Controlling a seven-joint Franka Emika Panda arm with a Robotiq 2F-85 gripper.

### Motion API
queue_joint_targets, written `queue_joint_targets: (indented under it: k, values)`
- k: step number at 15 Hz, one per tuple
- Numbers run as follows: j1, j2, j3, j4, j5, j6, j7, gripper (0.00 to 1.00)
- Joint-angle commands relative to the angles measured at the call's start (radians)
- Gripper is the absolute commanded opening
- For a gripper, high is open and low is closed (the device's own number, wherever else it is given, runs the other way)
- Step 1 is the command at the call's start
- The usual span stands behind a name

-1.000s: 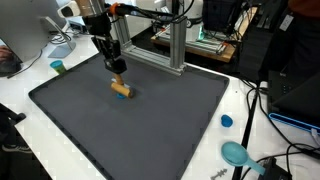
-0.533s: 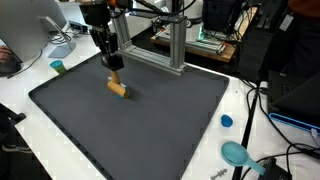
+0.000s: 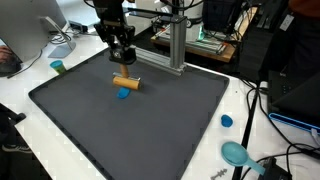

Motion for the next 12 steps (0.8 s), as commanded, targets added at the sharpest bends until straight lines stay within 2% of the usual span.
queue_joint_targets:
  k: [1,5,7,8,9,11,12]
  values:
    - [0.006,-0.027,0.026,0.031,-0.026,-0.133,-0.141,0.21]
    - [0.018,-0.011,0.03,0.094,-0.122,-0.266,-0.259,0.21]
    - [0.021,-0.006,0.03,0.108,-0.185,-0.291,-0.316,0.21]
    - [0.014,-0.01,0.032,0.073,-0.128,-0.246,-0.261,0.21]
    - [0.014,-0.01,0.032,0.074,-0.134,-0.249,-0.266,0.46]
    - [0.014,-0.005,0.032,0.073,-0.133,-0.249,-0.264,0.46]
    - [0.014,-0.002,0.032,0.073,-0.133,-0.248,-0.264,0.21]
